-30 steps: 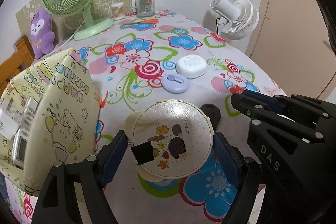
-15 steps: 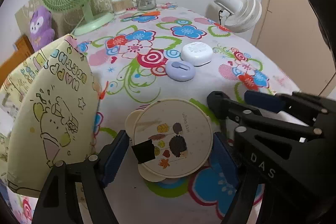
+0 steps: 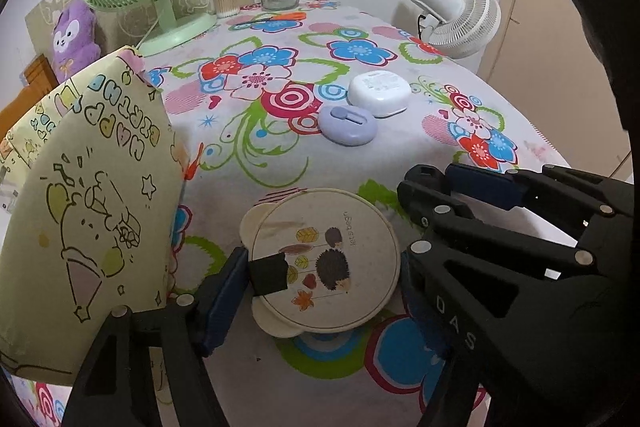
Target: Organize rigid objects
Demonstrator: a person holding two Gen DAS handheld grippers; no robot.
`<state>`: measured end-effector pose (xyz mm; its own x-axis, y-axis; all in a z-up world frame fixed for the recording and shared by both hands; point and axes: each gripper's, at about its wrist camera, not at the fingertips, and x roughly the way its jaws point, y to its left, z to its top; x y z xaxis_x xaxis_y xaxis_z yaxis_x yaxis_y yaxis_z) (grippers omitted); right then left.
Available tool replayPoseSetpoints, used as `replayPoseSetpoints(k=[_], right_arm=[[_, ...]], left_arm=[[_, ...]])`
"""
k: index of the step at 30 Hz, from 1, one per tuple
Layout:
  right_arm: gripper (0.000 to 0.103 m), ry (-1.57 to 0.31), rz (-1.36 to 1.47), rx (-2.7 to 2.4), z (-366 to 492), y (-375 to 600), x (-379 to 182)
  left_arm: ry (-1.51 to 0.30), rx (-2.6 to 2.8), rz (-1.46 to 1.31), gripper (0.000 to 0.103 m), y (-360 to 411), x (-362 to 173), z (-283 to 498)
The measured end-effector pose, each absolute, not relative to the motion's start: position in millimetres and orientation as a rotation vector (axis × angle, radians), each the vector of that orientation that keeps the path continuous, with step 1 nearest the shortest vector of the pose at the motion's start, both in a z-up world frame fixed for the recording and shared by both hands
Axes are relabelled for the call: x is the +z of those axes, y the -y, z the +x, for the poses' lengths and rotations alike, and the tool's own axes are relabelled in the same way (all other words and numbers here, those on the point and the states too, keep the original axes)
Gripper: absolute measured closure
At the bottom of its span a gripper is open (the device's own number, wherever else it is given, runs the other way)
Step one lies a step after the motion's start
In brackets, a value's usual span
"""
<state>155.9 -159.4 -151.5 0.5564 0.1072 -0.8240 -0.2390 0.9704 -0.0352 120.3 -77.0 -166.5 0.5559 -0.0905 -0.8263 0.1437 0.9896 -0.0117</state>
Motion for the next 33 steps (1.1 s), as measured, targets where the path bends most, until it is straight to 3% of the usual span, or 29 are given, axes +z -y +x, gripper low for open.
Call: replayPoseSetpoints(k=[33], right_arm=[[0.068,-0.857,-0.124,0.178,126,169,-84]], left_arm=[[-0.866,-0.183,0.07,0.027,87,-100,96]])
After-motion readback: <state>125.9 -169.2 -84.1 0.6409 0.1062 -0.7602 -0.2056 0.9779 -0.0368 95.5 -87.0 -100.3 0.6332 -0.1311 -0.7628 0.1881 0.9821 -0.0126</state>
